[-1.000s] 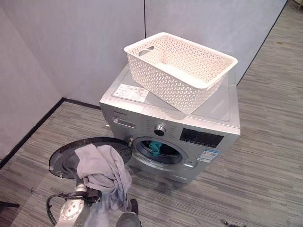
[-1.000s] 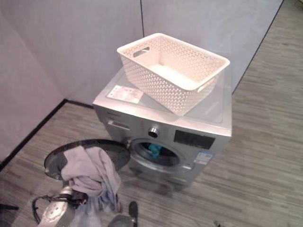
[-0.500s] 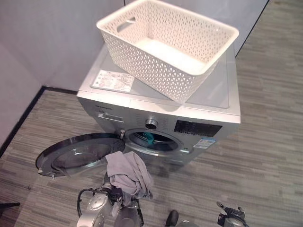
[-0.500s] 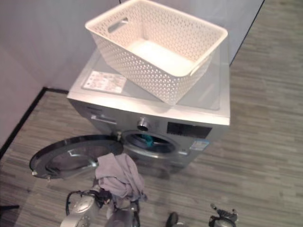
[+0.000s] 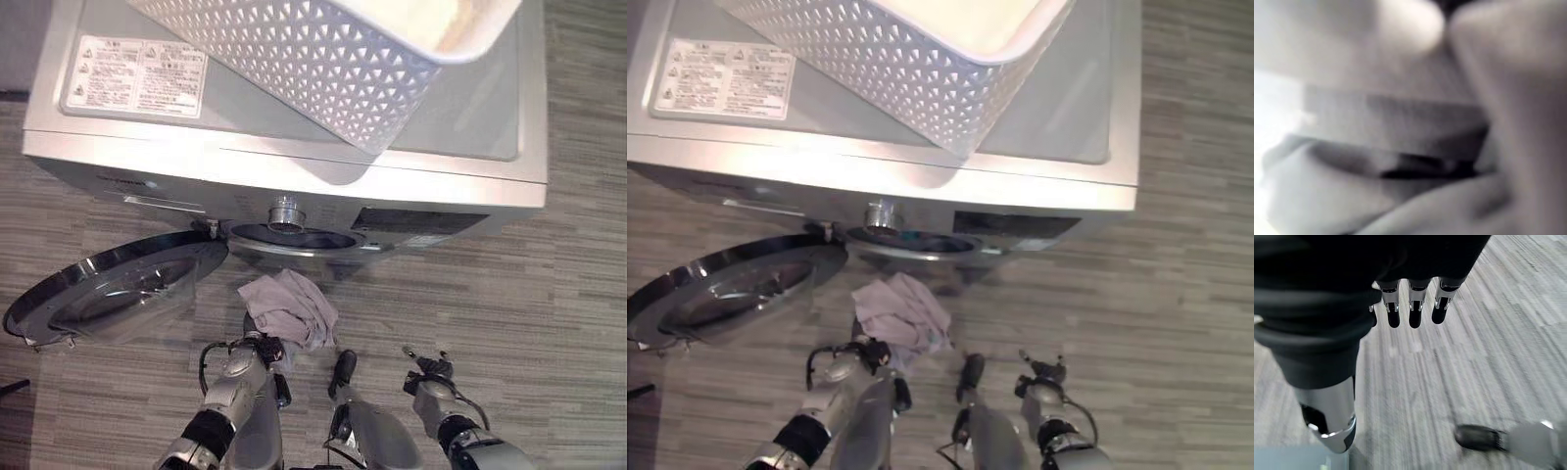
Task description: Grab the laundry basket,head to the washer,open it,put in the laundry and shut it.
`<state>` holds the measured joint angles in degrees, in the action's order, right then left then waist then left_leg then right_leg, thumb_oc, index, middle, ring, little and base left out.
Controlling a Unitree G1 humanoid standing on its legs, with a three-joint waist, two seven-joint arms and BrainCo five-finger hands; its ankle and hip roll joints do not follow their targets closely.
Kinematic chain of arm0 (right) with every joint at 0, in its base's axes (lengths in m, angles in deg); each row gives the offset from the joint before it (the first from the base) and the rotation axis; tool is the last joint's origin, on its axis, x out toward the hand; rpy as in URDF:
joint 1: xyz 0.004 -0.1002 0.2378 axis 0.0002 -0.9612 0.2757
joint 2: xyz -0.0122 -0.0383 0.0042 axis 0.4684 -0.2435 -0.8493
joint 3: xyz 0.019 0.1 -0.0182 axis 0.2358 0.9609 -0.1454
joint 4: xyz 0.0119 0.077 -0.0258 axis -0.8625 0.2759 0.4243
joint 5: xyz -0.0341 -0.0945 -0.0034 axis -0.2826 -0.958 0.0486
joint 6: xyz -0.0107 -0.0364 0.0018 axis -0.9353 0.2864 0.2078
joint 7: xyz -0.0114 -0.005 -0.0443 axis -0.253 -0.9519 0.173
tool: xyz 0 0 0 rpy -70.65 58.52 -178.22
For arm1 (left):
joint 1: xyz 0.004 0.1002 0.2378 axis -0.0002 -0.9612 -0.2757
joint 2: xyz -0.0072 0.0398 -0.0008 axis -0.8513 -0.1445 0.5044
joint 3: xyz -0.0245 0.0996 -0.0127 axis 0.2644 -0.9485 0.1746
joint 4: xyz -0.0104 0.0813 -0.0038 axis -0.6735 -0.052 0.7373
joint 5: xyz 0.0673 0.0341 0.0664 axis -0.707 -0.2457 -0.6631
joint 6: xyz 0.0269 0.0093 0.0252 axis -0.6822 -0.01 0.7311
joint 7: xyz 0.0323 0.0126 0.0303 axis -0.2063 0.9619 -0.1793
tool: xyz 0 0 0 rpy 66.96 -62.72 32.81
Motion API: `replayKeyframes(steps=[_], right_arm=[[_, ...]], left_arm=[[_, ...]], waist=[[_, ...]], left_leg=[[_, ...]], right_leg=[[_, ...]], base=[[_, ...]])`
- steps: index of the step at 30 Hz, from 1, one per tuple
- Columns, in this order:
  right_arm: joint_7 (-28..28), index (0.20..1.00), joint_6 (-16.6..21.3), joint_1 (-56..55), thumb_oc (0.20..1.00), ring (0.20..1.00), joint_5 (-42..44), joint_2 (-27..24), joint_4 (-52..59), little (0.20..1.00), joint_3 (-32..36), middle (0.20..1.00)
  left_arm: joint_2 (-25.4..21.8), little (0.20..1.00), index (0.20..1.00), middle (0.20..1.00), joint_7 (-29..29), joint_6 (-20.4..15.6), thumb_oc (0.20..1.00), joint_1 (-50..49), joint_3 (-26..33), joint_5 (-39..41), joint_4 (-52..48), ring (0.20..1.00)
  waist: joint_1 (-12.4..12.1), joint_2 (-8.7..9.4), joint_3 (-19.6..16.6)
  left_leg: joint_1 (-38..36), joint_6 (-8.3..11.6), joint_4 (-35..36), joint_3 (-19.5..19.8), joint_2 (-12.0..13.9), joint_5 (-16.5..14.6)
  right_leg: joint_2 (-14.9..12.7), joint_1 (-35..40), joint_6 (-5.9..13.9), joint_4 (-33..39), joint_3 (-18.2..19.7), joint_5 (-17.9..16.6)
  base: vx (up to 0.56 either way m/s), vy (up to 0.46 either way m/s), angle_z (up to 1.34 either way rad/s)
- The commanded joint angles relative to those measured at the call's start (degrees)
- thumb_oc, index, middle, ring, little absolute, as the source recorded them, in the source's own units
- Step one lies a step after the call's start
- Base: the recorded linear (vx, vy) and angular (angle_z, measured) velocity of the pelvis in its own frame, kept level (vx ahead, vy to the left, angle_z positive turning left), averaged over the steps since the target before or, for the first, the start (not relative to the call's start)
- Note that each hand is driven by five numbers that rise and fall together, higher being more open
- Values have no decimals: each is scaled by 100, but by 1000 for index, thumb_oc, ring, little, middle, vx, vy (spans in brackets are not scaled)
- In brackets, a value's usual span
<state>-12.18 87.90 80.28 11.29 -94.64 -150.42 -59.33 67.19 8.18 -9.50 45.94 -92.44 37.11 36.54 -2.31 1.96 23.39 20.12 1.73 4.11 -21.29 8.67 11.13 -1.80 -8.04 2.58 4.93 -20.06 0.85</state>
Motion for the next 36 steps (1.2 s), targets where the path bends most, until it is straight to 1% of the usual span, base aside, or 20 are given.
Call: replayKeyframes(steps=[1,8,12,13,14,16,20,21,22,23,24,25,26,27,28,30,32,33,35,36], right_arm=[[-207,1000,220,-4,1000,1000,400,-51,27,1000,-274,1000],[-328,1000,563,148,1000,1000,599,158,462,1000,-563,1000],[-392,1000,768,222,1000,1000,656,185,705,1000,-687,1000],[-397,1000,829,228,1000,1000,630,214,802,1000,-755,1000],[-400,1000,830,238,1000,1000,628,218,806,1000,-763,1000],[-420,1000,868,270,1000,1000,608,249,832,1000,-819,1000],[-408,1000,984,384,1000,1000,573,340,925,1000,-990,1000],[-356,1000,1049,364,1000,1000,553,357,1043,1000,-1061,1000],[-347,1000,1076,357,1000,1000,515,360,1130,1000,-1108,1000],[-323,1000,1125,318,1000,1000,431,344,1311,1000,-1197,1000],[-330,1000,1120,332,1000,1000,424,355,1329,1000,-1211,1000],[-303,1000,1124,292,1000,1000,307,310,1460,1000,-1310,1000],[-313,1000,1115,307,1000,1000,296,318,1480,1000,-1322,1000],[-274,1000,1080,299,1000,1000,143,239,1537,1000,-1402,1000],[-272,1000,1056,311,1000,1000,91,202,1570,1000,-1411,1000],[-266,1000,1024,358,1000,1000,59,160,1589,1000,-1402,1000],[-239,1000,981,410,1000,1000,31,95,1573,1000,-1376,1000],[-182,1000,970,444,1000,1000,16,41,1611,1000,-1422,1000],[-162,1000,945,525,1000,1000,2,-13,1624,1000,-1434,1000],[-128,1000,949,557,1000,1000,-78,-121,1699,1000,-1485,1000]], left_arm=[[271,200,200,200,-123,-310,200,179,-191,88,302,200],[708,200,200,200,-521,-500,200,1448,311,307,1845,200],[695,200,200,200,-668,-642,200,1952,552,383,2164,200],[669,200,200,200,-737,-716,200,2167,673,474,2248,200],[662,200,200,200,-732,-720,200,2192,687,479,2267,200],[620,200,200,200,-802,-818,200,2435,871,635,2391,200],[272,200,200,200,-1013,-1101,200,3074,1416,988,2531,200],[7,200,200,200,-1137,-1270,200,3429,1723,1217,2574,200],[-131,200,200,200,-1171,-1339,200,3620,1859,1332,2612,200],[-448,200,200,200,-1222,-1442,200,4067,2007,1469,2710,200],[-484,200,200,200,-1204,-1441,200,4116,2019,1486,2757,200],[-697,200,200,200,-1272,-1515,200,4499,2067,1526,2761,200],[-727,200,200,200,-1264,-1514,200,4544,2077,1534,2796,200],[-924,200,200,200,-1351,-1597,200,4890,2052,1517,2712,200],[-987,200,200,200,-1401,-1639,200,5066,2036,1498,2663,200],[-1029,200,200,200,-1435,-1669,200,5233,2000,1498,2641,200],[-1094,200,200,200,-1498,-1730,200,5571,1959,1519,2611,200],[-1187,200,200,200,-1543,-1836,200,5925,1911,1584,2487,200],[-1253,200,200,200,-1571,-1857,200,6167,1857,1571,2460,200],[-1352,200,200,200,-1593,-1889,200,6550,1665,1472,2316,200]], waist=[[30,112,-62],[240,447,103],[338,578,184],[389,654,200],[398,659,195],[452,741,197],[566,938,217],[630,1047,229],[667,1100,225],[782,1208,199],[798,1223,196],[865,1309,182],[883,1319,183],[974,1388,155],[1019,1435,135],[1053,1460,113],[1106,1498,73],[1171,1520,27],[1203,1537,26],[1281,1559,-5]], left_leg=[[563,242,-32,-219,30,30],[909,263,-26,-306,86,30],[1089,271,-23,-337,92,15],[1156,270,-2,-371,107,-10],[1173,267,-5,-375,106,-11],[1258,267,-7,-395,110,-32],[1489,250,-91,-458,131,-125],[1561,244,-118,-487,138,-174],[1597,238,-129,-496,140,-196],[1659,223,-127,-514,157,-250],[1681,220,-134,-521,158,-257],[1734,208,-142,-519,160,-294],[1757,203,-153,-524,159,-302],[1810,178,-165,-516,145,-362],[1859,162,-185,-524,144,-395],[1905,143,-202,-524,133,-431],[1966,110,-195,-520,108,-481],[1971,87,-178,-515,82,-528],[1989,62,-175,-530,58,-567],[2014,33,-193,-540,28,-631]], right_leg=[[-166,52,-4,-6,-69,494],[-165,-322,92,7,6,338],[-174,-533,156,7,17,251],[-181,-639,206,7,25,191],[-183,-656,209,7,29,187],[-180,-749,247,7,64,147],[-173,-977,333,7,174,54],[-159,-1062,374,7,214,-8],[-158,-1109,395,7,239,-26],[-146,-1200,445,7,294,-72],[-149,-1222,449,7,301,-75],[-148,-1286,488,7,329,-131],[-152,-1306,493,7,334,-135],[-136,-1359,547,7,387,-183],[-139,-1405,583,7,415,-214],[-143,-1462,619,7,445,-232],[-164,-1523,671,7,493,-299],[-175,-1551,715,7,539,-365],[-190,-1589,746,7,577,-407],[-203,-1626,793,7,630,-507]], base=[[-47,14,-24],[-11,5,-19],[8,22,-8],[10,27,-6],[9,27,-10],[7,21,-8],[8,48,-16],[28,52,-33],[54,64,-35],[48,34,-22],[59,31,-19],[28,12,-9],[46,56,-10],[40,58,-9],[40,58,-15],[37,37,-16],[63,49,-9],[65,68,-7],[41,74,-9],[25,57,-12]])
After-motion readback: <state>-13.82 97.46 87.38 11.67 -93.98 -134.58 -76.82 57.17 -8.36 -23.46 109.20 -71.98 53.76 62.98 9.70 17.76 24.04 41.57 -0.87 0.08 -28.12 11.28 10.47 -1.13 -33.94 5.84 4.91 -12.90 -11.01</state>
